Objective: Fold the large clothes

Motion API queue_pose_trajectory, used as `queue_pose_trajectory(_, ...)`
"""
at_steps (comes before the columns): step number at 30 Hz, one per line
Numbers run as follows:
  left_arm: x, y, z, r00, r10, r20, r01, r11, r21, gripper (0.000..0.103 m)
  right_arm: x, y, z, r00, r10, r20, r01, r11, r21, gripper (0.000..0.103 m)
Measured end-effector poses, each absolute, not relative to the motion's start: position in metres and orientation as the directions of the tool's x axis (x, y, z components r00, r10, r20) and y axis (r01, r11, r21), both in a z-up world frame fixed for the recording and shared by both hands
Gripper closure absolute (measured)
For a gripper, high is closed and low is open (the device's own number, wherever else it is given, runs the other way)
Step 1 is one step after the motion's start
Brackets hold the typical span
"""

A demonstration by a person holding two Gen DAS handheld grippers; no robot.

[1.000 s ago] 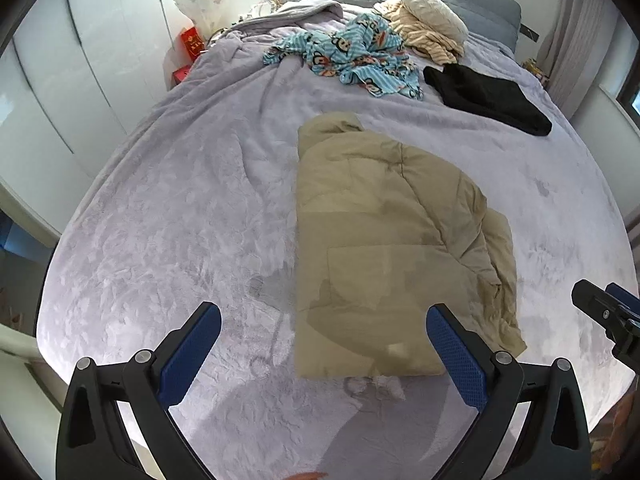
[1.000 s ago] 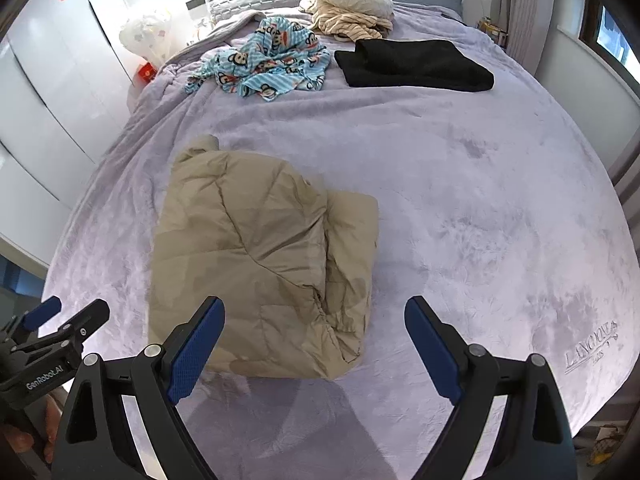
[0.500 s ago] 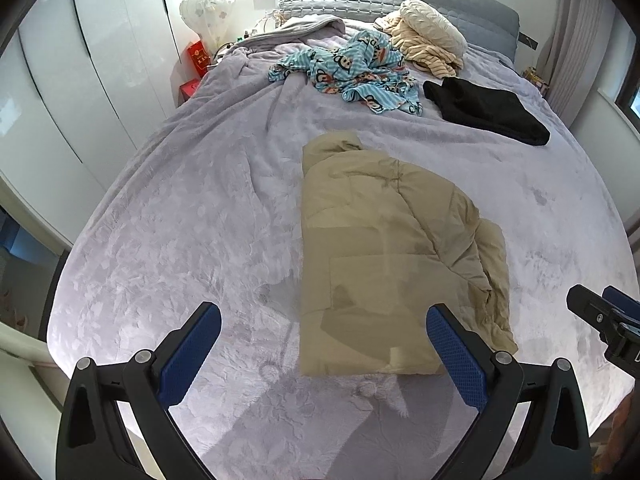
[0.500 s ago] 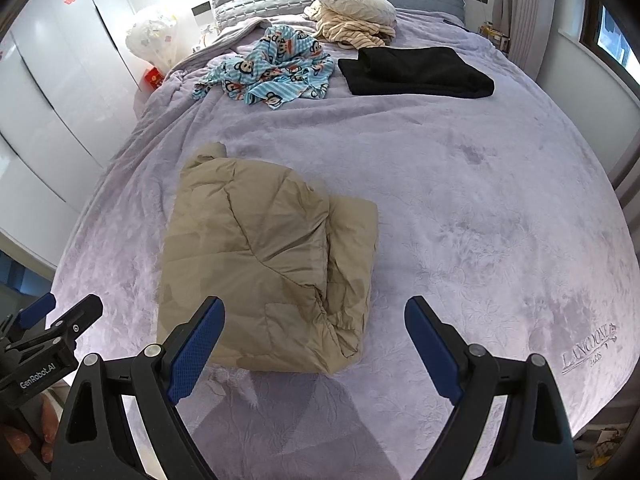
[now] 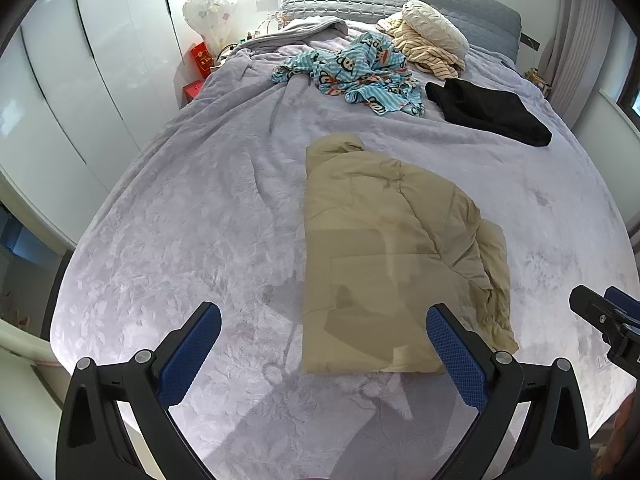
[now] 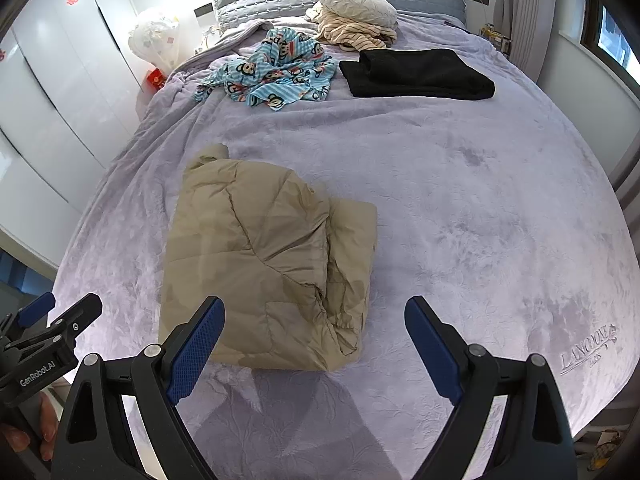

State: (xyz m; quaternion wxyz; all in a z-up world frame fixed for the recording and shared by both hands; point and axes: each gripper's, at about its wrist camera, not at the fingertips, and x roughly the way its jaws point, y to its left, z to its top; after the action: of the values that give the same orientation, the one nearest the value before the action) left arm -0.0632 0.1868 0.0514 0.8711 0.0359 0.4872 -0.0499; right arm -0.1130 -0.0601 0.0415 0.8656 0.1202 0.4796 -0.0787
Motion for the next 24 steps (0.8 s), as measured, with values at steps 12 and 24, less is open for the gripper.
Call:
queue_pose_trajectory(12, -0.0639, 0.1872, 0.0513, 0.520, -0.051, -0.852, 0.121, 0.993, 0.015, 0.000, -0.1134, -0.0595, 0.0418, 0.528, -0.019, -0.849, 0.251, 0.959, 0.134, 0.010)
queue_pose_trajectory(24, -0.0646, 0.1876, 0.0516, 0.521, -0.048, -0.852, 0.118, 0.993, 0.017, 0.000, -0.1138, -0.0584, 0.0406, 0.528, -0.021, -0.849, 0.254, 0.958, 0.134, 0.010)
